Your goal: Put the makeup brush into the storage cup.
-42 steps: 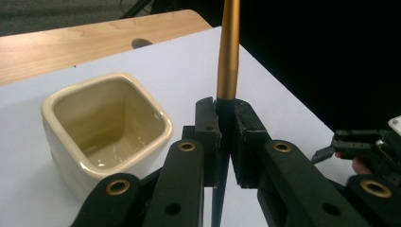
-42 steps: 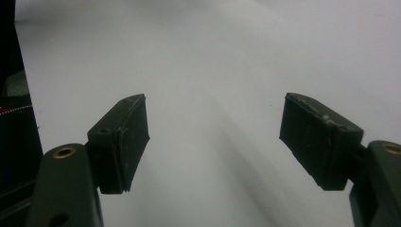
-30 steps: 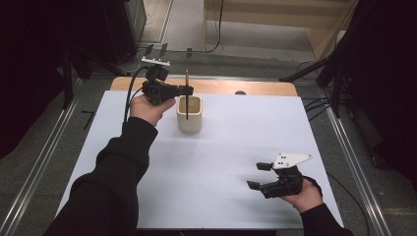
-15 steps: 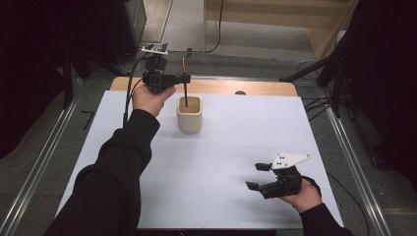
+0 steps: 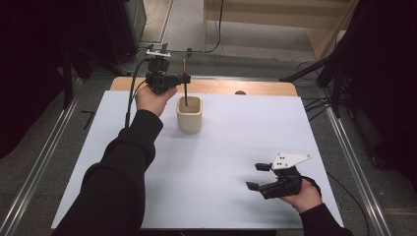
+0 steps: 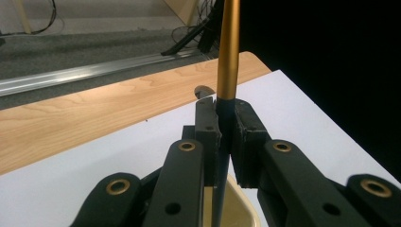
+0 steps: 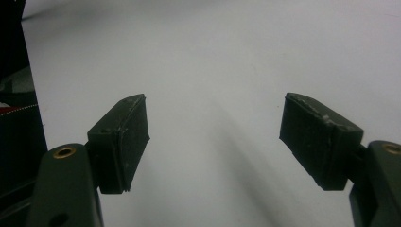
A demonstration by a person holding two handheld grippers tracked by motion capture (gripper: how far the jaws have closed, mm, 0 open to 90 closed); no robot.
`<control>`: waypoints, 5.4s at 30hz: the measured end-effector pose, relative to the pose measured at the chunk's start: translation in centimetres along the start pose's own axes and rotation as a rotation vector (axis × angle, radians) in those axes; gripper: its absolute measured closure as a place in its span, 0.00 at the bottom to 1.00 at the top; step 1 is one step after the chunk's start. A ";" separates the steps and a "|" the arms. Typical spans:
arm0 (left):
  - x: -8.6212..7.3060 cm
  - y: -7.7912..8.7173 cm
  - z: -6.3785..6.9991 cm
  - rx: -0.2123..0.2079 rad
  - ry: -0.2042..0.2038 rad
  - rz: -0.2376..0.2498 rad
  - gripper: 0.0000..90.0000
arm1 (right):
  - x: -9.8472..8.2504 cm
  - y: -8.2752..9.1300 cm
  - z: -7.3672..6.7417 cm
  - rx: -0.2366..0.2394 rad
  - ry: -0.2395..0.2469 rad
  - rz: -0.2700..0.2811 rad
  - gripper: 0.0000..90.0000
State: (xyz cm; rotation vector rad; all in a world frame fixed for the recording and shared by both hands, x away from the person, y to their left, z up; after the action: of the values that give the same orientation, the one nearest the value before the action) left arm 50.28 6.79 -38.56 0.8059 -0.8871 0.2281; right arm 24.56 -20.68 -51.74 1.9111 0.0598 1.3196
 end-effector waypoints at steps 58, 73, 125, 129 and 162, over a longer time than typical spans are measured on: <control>-3.6 -1.7 -1.3 -0.034 0.023 -0.050 0.90 | 0.0 -0.2 -0.2 0.010 0.014 -0.011 0.28; -3.3 0.3 -1.6 -0.044 0.036 -0.073 0.43 | 0.0 -0.2 -0.2 0.007 0.017 -0.012 0.28; -8.5 5.7 -3.6 -0.046 0.046 -0.104 0.33 | -0.2 -0.4 0.0 0.001 0.002 -0.024 0.28; -9.2 5.8 -4.1 -0.027 0.048 -0.121 0.33 | -0.2 -0.4 0.0 0.000 0.002 -0.023 0.28; -13.6 8.4 -3.9 -0.028 0.030 -0.119 0.33 | -0.2 -0.4 -0.1 0.001 0.001 -0.031 0.28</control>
State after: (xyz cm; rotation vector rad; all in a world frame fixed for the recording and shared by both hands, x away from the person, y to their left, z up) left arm 39.94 17.24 -45.97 0.8243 -0.8095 0.1226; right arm 24.56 -20.43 -52.15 1.9031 0.0904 1.3009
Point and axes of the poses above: each handheld gripper's, and its own axes: y roughly backward along the jaws, x roughly out of its top, z roughly to its right, the point moved 6 cm from there along -y, roughly forward along the jaws, and after that the axes turned 4 degrees about y, right-handed, at the moved point
